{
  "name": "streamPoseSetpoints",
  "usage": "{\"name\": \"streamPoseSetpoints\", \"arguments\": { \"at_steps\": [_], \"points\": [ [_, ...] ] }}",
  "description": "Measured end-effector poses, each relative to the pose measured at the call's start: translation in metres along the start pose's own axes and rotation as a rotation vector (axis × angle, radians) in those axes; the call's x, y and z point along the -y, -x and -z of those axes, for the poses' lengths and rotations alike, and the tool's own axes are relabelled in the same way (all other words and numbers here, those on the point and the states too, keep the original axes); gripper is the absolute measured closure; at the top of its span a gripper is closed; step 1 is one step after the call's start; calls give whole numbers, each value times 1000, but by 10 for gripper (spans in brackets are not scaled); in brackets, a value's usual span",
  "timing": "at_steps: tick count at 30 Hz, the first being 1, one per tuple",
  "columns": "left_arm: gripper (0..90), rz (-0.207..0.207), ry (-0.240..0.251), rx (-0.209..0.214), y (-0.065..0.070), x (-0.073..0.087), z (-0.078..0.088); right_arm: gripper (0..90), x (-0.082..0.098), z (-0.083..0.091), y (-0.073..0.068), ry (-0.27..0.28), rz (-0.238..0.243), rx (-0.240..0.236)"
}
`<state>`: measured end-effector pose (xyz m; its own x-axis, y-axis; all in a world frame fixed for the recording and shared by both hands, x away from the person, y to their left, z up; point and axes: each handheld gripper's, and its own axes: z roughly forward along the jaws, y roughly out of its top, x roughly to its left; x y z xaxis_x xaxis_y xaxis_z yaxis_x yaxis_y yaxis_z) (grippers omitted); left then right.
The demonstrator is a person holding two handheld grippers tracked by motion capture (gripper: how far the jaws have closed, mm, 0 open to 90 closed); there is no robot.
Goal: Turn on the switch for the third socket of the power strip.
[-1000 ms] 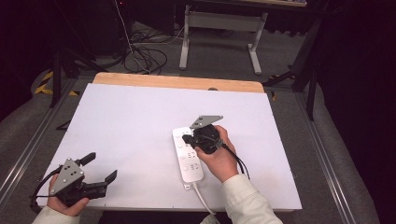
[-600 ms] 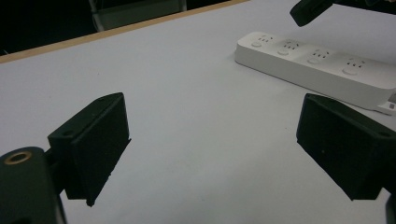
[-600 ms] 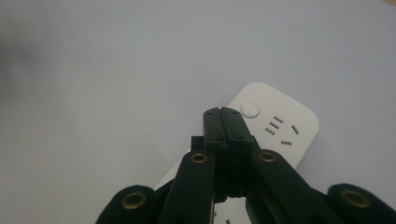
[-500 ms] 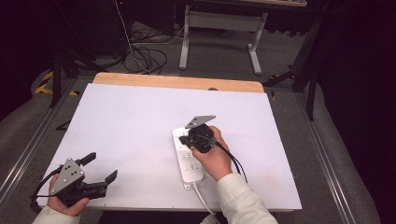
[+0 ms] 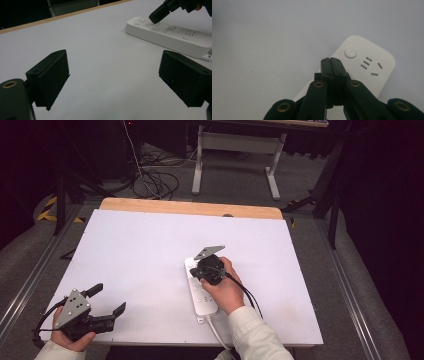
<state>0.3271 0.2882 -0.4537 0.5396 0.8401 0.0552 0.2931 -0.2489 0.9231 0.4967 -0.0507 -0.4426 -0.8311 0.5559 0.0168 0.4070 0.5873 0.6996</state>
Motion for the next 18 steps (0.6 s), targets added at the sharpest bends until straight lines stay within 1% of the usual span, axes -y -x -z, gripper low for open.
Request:
{"name": "streamPoseSetpoints", "arguments": {
  "at_steps": [6, 7, 10, 14, 16, 18],
  "points": [
    [99, 0, 0, -1, 0, 0, 0, 900, 2, -5, -1, -19, 13, 13],
    [99, 2, 1, 2, 0, 0, -1, 900, 2, -7, -1, -20, 6, 22],
    [99, 2, 1, 1, 1, 0, -1, 900, 3, -8, -1, -28, 9, 23],
    [99, 1, 0, 2, 0, 0, -1, 900, 3, -8, -2, -26, 12, 31],
    [99, -1, 2, 3, 0, 0, -1, 900, 3, -8, -5, -25, 30, 46],
    [99, -1, 2, 3, 0, 0, -1, 900, 3, -8, -6, -26, 35, 51]
  ]
}}
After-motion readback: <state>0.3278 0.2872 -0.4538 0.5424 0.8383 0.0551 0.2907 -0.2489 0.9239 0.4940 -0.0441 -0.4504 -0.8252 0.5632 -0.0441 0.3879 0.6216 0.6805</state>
